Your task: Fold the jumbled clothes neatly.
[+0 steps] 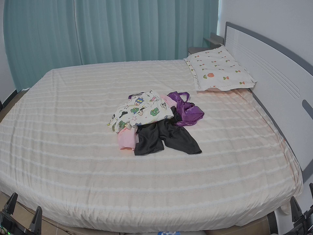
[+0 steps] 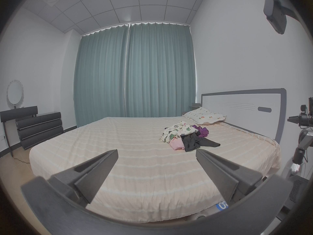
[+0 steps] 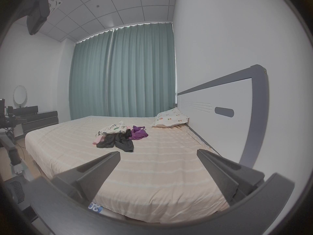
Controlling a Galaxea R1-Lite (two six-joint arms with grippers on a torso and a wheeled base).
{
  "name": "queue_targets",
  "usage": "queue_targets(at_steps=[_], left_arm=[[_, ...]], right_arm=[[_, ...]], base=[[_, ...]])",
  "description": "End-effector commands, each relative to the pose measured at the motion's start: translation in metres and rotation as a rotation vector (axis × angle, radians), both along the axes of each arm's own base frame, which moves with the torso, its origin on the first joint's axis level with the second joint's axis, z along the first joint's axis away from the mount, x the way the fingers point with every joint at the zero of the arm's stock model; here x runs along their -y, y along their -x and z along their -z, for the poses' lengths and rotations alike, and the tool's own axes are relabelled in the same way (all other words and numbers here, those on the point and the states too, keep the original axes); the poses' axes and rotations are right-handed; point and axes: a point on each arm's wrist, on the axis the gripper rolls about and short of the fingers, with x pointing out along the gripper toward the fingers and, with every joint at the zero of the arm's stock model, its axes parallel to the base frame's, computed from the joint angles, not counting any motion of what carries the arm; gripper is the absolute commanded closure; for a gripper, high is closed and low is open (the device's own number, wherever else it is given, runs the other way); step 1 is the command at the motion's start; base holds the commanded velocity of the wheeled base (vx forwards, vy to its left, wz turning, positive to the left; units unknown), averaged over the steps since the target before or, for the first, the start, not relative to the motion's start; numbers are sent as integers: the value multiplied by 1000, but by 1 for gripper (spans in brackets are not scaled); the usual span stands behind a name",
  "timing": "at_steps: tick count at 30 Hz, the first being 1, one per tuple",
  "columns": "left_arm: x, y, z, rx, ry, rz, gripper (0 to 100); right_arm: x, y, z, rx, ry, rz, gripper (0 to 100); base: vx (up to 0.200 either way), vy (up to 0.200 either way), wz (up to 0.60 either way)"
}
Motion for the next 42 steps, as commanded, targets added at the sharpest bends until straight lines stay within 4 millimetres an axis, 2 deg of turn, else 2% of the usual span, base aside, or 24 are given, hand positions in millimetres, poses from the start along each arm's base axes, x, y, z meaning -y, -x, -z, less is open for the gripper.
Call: queue_targets(at_steps=[1,5,9,10,11,12,14,15,16,18,19,20,26,29,30,42], left_arm=[[0,0,5,-1,0,1,0],[0,0,5,0,0,1,0],[0,0,5,-1,0,1,0],[0,0,5,-1,0,1,0],[0,0,5,-1,0,1,0],[0,0,5,0,0,1,0],[0,0,5,-1,0,1,0],[0,0,5,-1,0,1,0],[0,0,5,-1,0,1,0],[0,0,5,-1,1,1,0],[0,0,5,-1,1,1,0],[0,0,5,0,1,1,0],[0,0,5,0,1,1,0],[0,0,5,-1,1,1,0],[0,0,5,-1,1,1,0],[0,0,5,-1,1,1,0]], right_arm=[[-2,-12,-62,-76,-80,-102,0],[-5,-47,-66,-282,-99,-194,0],[-10,-105,-71,-454,-113,-237,0],[-10,-105,-71,-454,-113,-237,0],[-16,-139,-69,-519,-127,-257,0],[-18,-149,-68,-534,-138,-258,0],[-29,-183,-61,-580,-174,-279,0],[-29,-183,-61,-580,-174,-279,0],[-43,-211,-51,-625,-217,-294,0],[-56,-236,-40,-649,-255,-277,0],[-56,-236,-40,-649,-255,-277,0],[-70,-255,-31,-662,-289,-258,0],[-108,-303,-1,-689,-378,-229,0],[-118,-318,6,-688,-385,-198,0],[-124,-331,16,-691,-384,-171,0],[-159,-389,66,-683,-368,-95,0]], base=[[0,0,0],[0,0,0],[0,0,0],[0,0,0],[0,0,0],[0,0,0],[0,0,0],[0,0,0],[0,0,0],[0,0,0],[0,0,0],[0,0,0],[0,0,0],[0,0,0],[0,0,0],[0,0,0]])
